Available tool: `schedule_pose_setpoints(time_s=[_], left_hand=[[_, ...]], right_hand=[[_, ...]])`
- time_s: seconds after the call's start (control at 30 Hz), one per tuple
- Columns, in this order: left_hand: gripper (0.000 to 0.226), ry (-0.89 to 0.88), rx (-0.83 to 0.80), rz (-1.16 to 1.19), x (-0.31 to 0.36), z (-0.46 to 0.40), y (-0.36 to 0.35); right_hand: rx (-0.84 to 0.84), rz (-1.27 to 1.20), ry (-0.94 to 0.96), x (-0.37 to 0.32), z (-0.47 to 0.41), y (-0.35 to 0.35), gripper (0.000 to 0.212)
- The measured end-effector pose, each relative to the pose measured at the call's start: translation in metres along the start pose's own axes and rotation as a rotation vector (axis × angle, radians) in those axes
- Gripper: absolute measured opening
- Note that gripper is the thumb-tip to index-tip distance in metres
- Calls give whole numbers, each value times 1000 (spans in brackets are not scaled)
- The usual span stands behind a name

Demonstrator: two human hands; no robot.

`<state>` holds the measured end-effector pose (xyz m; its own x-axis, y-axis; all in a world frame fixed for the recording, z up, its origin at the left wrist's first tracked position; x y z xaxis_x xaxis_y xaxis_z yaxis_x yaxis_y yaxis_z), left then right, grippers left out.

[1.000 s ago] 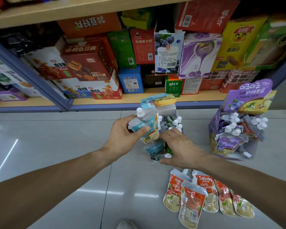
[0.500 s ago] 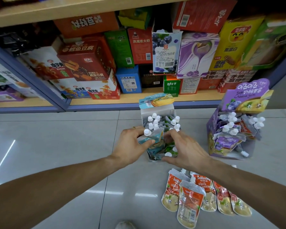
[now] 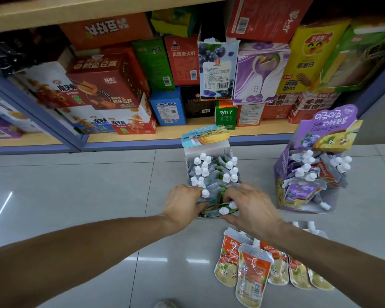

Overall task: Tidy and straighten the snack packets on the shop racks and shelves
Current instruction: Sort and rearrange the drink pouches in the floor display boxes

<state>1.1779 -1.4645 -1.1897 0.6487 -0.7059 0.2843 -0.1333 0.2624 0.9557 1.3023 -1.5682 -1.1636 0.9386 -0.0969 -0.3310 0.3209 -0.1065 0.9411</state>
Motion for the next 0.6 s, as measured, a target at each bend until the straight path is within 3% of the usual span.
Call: schedule_pose_setpoints(time_s=[0.1, 0.2, 0.43, 0.53, 0.6], left_hand=[[20, 2, -63, 3, 10, -4, -6], [11, -20, -108, 27, 17, -9, -9], [9, -3, -219, 249, -3, 1, 6], [14, 99, -120, 475, -11, 15, 26], [15, 93, 116, 411, -16, 20, 54]], right_hand=[[56, 15, 150, -8, 1, -9, 13], [124, 4, 233, -15, -7, -17, 5], [206, 139, 179, -21, -22, -12, 43], [310, 61, 164, -11, -5, -1, 43], [402, 4, 147, -4, 9, 12, 42]])
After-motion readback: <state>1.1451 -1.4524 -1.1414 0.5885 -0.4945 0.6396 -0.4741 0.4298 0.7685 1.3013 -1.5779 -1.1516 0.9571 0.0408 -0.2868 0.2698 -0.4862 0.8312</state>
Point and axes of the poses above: each hand's wrist, its own z-axis away from the middle knuckle, its own y-axis out of the back of the hand, x = y × z, the point moved 7 cm from there along -z, towards the middle knuckle, and after that the axes turned 5 degrees about x, right-handed, at the moved point
